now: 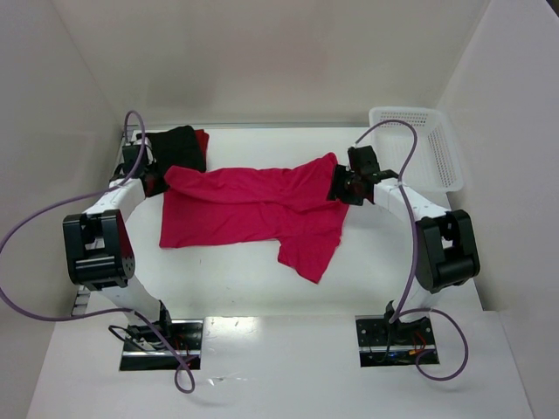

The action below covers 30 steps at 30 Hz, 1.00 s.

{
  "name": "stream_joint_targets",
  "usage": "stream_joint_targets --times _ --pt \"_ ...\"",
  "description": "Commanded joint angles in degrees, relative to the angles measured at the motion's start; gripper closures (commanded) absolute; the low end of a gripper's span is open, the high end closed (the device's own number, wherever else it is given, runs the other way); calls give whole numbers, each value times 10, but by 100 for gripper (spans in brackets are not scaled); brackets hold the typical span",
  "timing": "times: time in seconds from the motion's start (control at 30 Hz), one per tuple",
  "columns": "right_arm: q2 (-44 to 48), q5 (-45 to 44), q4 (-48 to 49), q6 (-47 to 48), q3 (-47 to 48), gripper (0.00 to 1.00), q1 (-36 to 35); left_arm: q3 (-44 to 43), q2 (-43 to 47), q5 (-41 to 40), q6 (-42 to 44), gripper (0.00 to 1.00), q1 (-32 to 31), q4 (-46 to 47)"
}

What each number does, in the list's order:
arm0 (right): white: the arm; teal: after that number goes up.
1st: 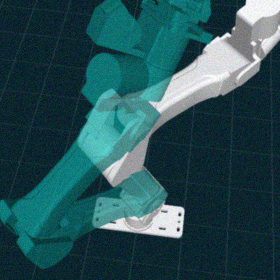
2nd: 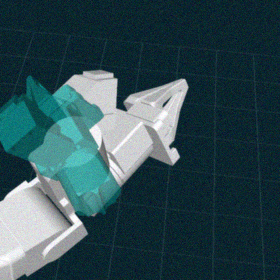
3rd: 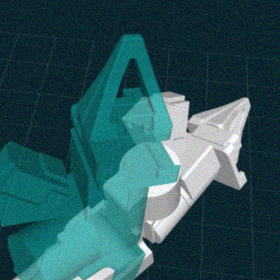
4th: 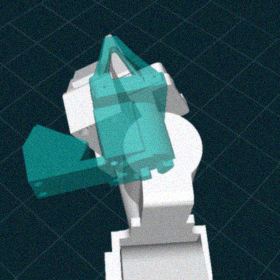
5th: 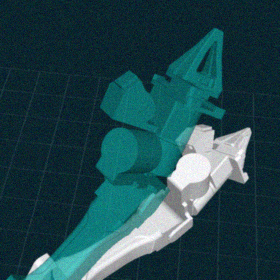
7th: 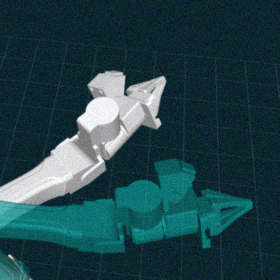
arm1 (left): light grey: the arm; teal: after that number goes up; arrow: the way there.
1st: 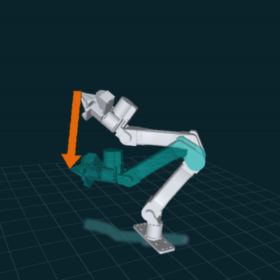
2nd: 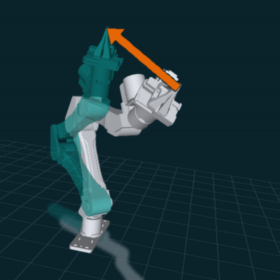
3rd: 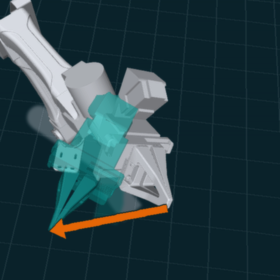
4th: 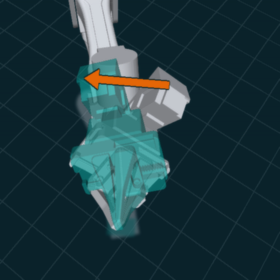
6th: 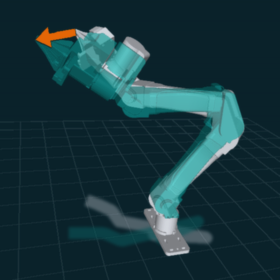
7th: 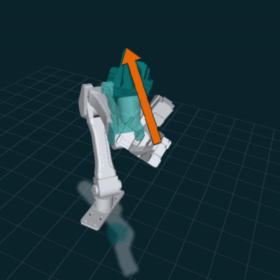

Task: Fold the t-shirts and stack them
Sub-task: Fold the flattened tshirt in 1/3 of the way

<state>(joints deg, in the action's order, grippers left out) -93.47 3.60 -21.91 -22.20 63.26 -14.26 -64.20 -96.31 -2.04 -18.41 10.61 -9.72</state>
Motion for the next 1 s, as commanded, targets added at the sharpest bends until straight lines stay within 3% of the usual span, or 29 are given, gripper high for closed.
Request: stream_joint_targets --times 0.0,0.03,0.07,0.1,0.13,0.23,0.37,0.6,0.73,0.83,0.97 --pt "-4 -25 12 9 23 27 -1 -28 -2 -15 -6 73 5 -14" --pt "2 -31 12 9 36 22 -1 -28 4 -15 -6 64 5 -14" --pt "2 -31 12 9 46 18 -1 -35 4 -15 -6 64 5 -14" --pt "2 -31 12 9 56 14 -1 -40 4 -15 -6 57 5 -8" --pt "2 -31 12 9 67 0 -1 -56 4 -15 -6 46 5 -8" --pt "-15 -36 22 9 113 0 5 -91 4 -15 1 30 5 -23" --pt "-56 -41 46 18 171 0 11 -102 16 -9 8 18 5 -12" --pt "-192 -72 26 29 265 0 23 -134 -39 58 6 13 5 25" --pt "-223 -72 25 38 282 0 23 -102 -34 86 18 13 5 43" --pt "-208 -67 -16 44 281 3 23 -102 -20 128 33 11 5 -10" --pt "-132 -72 -37 37 223 4 23 -73 36 122 -3 11 -8 -81"
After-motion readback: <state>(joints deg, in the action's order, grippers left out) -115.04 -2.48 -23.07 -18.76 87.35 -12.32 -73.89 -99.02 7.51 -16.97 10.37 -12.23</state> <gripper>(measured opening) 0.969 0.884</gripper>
